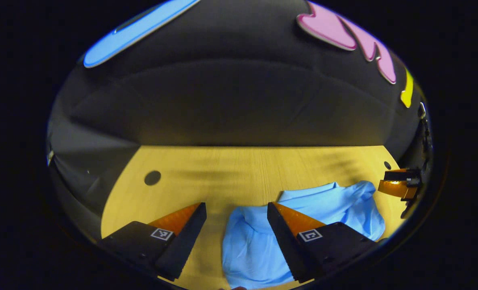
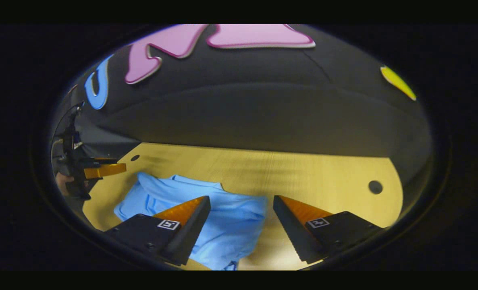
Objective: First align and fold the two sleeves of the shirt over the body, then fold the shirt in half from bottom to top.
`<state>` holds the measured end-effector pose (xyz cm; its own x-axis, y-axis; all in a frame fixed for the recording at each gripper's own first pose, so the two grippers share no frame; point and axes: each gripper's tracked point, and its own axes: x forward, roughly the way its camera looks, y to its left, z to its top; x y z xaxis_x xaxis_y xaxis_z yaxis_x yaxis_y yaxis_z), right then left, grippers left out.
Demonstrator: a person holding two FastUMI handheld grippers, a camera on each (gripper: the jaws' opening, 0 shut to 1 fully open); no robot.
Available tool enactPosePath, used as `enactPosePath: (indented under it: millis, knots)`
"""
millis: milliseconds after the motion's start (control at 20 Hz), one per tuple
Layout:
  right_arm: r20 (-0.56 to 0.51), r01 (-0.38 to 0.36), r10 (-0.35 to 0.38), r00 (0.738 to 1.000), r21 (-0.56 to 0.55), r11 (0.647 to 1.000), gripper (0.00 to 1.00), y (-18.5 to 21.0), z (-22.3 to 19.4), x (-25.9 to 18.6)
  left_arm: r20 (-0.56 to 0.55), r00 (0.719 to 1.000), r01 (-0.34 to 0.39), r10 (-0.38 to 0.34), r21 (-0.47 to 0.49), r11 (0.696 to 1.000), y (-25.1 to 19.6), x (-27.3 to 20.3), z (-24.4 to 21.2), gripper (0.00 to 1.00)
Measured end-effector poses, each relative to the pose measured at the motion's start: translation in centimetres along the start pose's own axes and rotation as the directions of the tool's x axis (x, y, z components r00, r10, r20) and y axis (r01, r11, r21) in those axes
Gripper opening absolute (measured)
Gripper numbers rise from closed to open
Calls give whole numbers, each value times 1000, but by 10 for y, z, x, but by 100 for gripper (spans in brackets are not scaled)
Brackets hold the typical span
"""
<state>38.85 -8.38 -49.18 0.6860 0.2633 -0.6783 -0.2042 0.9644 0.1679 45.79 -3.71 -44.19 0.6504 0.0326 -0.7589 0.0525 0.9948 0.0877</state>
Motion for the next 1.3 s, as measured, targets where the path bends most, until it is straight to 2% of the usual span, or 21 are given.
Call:
enactPosePath:
  millis: [50, 100, 200, 350, 550, 750, 900, 1100, 1200, 1300]
  knots:
    - [36, 15, -14, 999, -24, 1000, 91, 3, 11, -17, 33, 999, 6, -6, 10, 1000, -3, -23, 7, 97]
    - [77, 38, -34, 996, -52, 998, 98, 6, 22, -42, 67, 998, 16, -17, 15, 1000, -8, -55, 13, 97]
    - [138, 90, -74, 988, -108, 990, 98, 14, 37, -93, 141, 990, 24, -27, 25, 999, -15, -117, 16, 97]
    - [247, 128, -91, 965, -138, 982, 98, 52, 56, -180, 258, 964, 58, -59, 15, 998, -22, -216, 12, 97]
    - [379, 185, -137, 915, -93, 978, 97, 113, 52, -298, 359, 930, 81, -82, 18, 997, -19, -337, -22, 97]
    - [458, 201, -164, 873, -32, 979, 97, 174, 25, -389, 452, 887, 106, -96, 3, 994, -17, -426, -72, 97]
    - [500, 263, -199, 843, -59, 963, 97, 198, 10, -442, 493, 864, 124, -100, -15, 992, -14, -477, -92, 97]
    - [572, 296, -163, 804, -147, 944, 96, 231, 16, -499, 532, 839, 137, -109, -12, 991, -15, -518, -100, 97]
    - [601, 333, -166, 782, -177, 926, 97, 231, 21, -516, 553, 827, 128, -103, -6, 992, -13, -534, -98, 97]
    - [618, 328, -153, 771, -179, 927, 97, 237, 26, -526, 583, 809, 107, -77, -17, 994, -6, -550, -93, 97]
